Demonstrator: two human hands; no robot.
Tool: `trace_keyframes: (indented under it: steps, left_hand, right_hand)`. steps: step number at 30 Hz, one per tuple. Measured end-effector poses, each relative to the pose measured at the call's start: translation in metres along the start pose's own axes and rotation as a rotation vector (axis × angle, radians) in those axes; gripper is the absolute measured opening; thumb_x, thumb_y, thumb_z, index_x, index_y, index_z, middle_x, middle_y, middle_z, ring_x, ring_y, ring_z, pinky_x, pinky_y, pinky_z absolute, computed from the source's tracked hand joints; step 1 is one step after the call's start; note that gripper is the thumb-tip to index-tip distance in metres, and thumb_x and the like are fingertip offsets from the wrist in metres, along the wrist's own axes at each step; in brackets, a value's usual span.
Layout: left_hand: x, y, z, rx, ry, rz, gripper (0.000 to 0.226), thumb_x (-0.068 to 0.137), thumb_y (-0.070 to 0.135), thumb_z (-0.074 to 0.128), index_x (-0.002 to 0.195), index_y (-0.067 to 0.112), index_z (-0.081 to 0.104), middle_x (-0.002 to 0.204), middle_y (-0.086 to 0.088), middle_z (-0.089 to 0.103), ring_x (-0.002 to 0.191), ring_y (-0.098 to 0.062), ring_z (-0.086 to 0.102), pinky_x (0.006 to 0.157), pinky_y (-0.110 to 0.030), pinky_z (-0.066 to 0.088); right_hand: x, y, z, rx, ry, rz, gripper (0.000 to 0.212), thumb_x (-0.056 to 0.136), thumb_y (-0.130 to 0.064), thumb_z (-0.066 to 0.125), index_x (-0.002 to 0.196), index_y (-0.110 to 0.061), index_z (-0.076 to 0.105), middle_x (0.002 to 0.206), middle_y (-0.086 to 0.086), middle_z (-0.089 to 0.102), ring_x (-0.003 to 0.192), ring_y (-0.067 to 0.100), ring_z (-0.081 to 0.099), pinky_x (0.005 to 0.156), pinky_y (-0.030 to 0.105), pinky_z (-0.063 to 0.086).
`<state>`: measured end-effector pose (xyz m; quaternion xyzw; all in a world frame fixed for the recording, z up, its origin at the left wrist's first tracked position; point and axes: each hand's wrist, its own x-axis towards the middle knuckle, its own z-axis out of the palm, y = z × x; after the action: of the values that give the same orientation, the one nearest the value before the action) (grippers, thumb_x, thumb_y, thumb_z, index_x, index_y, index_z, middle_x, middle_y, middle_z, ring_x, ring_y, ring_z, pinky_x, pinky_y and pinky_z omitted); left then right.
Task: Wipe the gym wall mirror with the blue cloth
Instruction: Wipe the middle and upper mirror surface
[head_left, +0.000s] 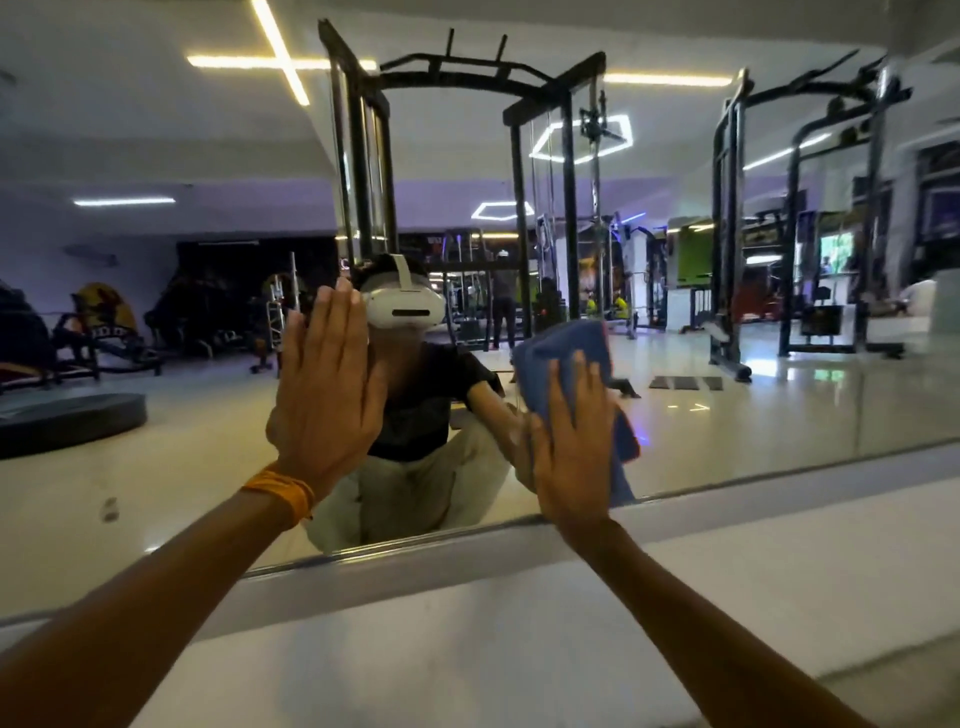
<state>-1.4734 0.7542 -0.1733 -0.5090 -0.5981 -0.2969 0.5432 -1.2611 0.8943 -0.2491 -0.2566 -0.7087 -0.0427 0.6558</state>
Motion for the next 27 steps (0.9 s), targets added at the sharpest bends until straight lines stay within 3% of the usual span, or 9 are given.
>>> trace_keyframes:
  steps: [3, 4, 6, 8, 11, 14, 17, 22, 27]
  left_hand:
    - [-0.015, 0.024, 0.013, 0.055, -0.039, 0.065, 0.069, 0.106, 0.035, 0.038, 0.162, 0.002, 0.015, 0.171, -0.016, 0.009, 0.160, -0.028, 0.004, 0.129, -0.050, 0.004]
    - [-0.017, 0.027, 0.014, 0.056, -0.041, 0.072, 0.069, 0.106, 0.035, 0.038, 0.162, 0.002, 0.016, 0.171, -0.016, 0.010, 0.160, -0.028, 0.004, 0.129, -0.049, 0.004]
    - [-0.019, 0.024, 0.012, 0.044, -0.056, 0.097, 0.068, 0.106, 0.033, 0.038, 0.162, 0.002, 0.016, 0.171, -0.015, 0.010, 0.160, -0.027, 0.004, 0.130, -0.048, 0.003]
    - [-0.028, 0.013, 0.005, 0.051, -0.083, 0.107, 0.067, 0.107, 0.032, 0.036, 0.163, 0.003, 0.016, 0.171, -0.015, 0.010, 0.160, -0.028, 0.004, 0.130, -0.048, 0.003]
    - [-0.050, 0.003, -0.003, 0.063, -0.112, 0.093, 0.065, 0.107, 0.032, 0.033, 0.162, 0.002, 0.016, 0.171, -0.015, 0.010, 0.159, -0.030, 0.006, 0.129, -0.053, 0.009]
    - [-0.058, 0.000, -0.005, 0.066, -0.125, 0.085, 0.064, 0.107, 0.032, 0.031, 0.162, 0.002, 0.017, 0.171, -0.016, 0.010, 0.159, -0.031, 0.007, 0.128, -0.055, 0.012]
    - [-0.061, -0.003, -0.005, 0.077, -0.135, 0.089, 0.063, 0.108, 0.032, 0.029, 0.162, 0.002, 0.016, 0.171, -0.016, 0.009, 0.159, -0.031, 0.007, 0.128, -0.056, 0.012]
    - [-0.085, -0.009, -0.009, 0.109, -0.164, 0.121, 0.063, 0.109, 0.033, 0.026, 0.162, 0.001, 0.016, 0.171, -0.017, 0.009, 0.159, -0.033, 0.007, 0.128, -0.054, 0.011]
    - [-0.089, -0.008, -0.013, 0.090, -0.168, 0.132, 0.062, 0.109, 0.028, 0.028, 0.162, 0.001, 0.015, 0.171, -0.017, 0.010, 0.159, -0.033, 0.008, 0.128, -0.053, 0.011]
  right_hand:
    - [-0.024, 0.001, 0.022, -0.106, -0.160, -0.428, 0.059, 0.103, -0.029, 0.044, 0.159, -0.019, 0.027, 0.166, 0.014, 0.028, 0.155, 0.032, 0.016, 0.126, 0.051, 0.009]
    - [-0.025, 0.008, 0.019, -0.119, -0.187, -0.483, 0.060, 0.103, -0.029, 0.043, 0.159, -0.019, 0.025, 0.165, 0.014, 0.028, 0.155, 0.032, 0.017, 0.126, 0.049, 0.008]
    - [-0.009, 0.045, 0.002, -0.069, -0.141, -0.432, 0.062, 0.106, -0.029, 0.042, 0.162, -0.026, 0.015, 0.167, 0.010, 0.021, 0.156, 0.030, 0.014, 0.125, 0.054, 0.013]
    - [-0.004, 0.072, -0.014, -0.013, -0.064, -0.223, 0.062, 0.110, -0.036, 0.036, 0.163, -0.034, 0.004, 0.170, 0.003, 0.011, 0.158, 0.029, 0.010, 0.124, 0.059, 0.016]
    - [-0.019, 0.051, -0.008, 0.048, -0.038, -0.022, 0.060, 0.109, -0.039, 0.033, 0.164, -0.026, 0.011, 0.172, 0.000, 0.006, 0.158, 0.032, 0.010, 0.123, 0.063, 0.018]
    - [-0.037, 0.014, 0.011, -0.030, -0.249, -0.440, 0.055, 0.109, -0.037, 0.033, 0.161, -0.020, 0.026, 0.168, 0.010, 0.022, 0.157, 0.033, 0.014, 0.125, 0.058, 0.016]
    - [-0.029, 0.027, 0.005, -0.138, -0.382, -0.799, 0.052, 0.111, -0.040, 0.028, 0.159, -0.022, 0.029, 0.168, 0.007, 0.022, 0.157, 0.027, 0.012, 0.129, 0.047, 0.004]
    - [-0.029, 0.106, -0.040, -0.235, -0.462, -0.747, 0.050, 0.111, -0.038, 0.026, 0.159, -0.024, 0.027, 0.168, 0.007, 0.022, 0.157, 0.030, 0.012, 0.129, 0.045, 0.002]
    - [-0.042, 0.032, -0.011, -0.210, -0.604, -0.932, 0.052, 0.109, -0.040, 0.030, 0.159, -0.024, 0.031, 0.169, 0.006, 0.022, 0.158, 0.028, 0.012, 0.128, 0.050, 0.006]
